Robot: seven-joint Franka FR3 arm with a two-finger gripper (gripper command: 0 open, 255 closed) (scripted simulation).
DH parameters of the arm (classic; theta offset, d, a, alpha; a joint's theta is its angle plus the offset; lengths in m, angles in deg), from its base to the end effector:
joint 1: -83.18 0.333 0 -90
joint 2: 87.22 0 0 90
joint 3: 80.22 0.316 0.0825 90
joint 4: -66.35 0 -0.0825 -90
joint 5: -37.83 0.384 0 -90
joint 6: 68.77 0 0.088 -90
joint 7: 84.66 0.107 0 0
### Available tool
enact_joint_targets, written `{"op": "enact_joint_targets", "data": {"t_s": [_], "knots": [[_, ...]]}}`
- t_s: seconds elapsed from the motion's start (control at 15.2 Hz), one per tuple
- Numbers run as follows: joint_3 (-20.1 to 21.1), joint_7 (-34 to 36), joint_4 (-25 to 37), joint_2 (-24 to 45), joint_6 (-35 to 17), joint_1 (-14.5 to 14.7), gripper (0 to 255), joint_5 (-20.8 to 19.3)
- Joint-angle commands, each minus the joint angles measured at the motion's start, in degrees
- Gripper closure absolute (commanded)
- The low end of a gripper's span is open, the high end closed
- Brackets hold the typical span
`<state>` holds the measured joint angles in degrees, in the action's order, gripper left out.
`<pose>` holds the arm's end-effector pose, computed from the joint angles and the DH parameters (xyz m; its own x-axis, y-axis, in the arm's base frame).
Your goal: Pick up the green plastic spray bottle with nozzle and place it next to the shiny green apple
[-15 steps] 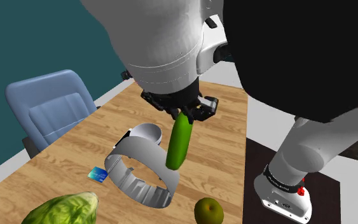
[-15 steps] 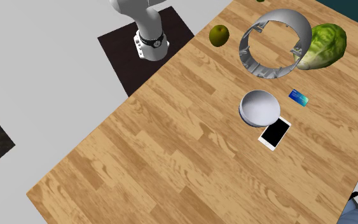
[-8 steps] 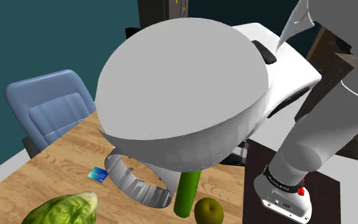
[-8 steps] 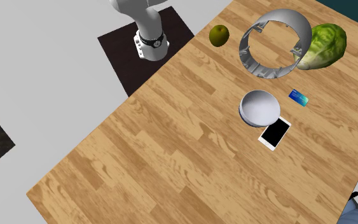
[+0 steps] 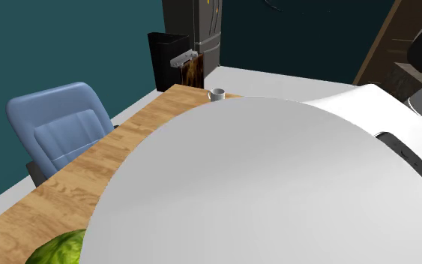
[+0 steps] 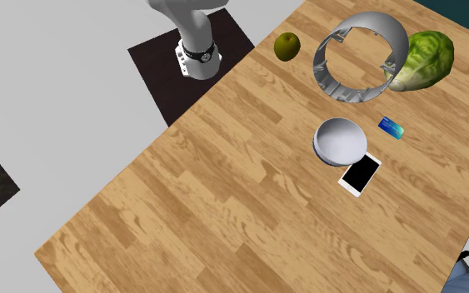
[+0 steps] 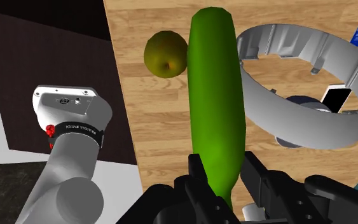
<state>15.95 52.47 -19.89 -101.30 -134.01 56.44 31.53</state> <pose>0.1283 0.4982 0.6075 0.2675 -0.8245 0.4986 -0.9493 -0.3143 -0.0103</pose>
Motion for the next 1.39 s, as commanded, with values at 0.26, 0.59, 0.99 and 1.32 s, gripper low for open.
{"op": "enact_joint_targets", "data": {"t_s": [0.26, 0.59, 0.99, 1.32], "knots": [[-2.23, 2.89, -6.03, 2.21, -4.55, 4.47, 255, -1.01], [-3.65, 4.74, -10.49, 3.37, -8.23, 7.11, 255, -1.46], [-4.13, 6.2, -15.3, 3.83, -12.64, 8.36, 255, -1.43], [-3.22, 6.84, -18.9, 3.47, -16.33, 7.66, 255, -0.92]]}}
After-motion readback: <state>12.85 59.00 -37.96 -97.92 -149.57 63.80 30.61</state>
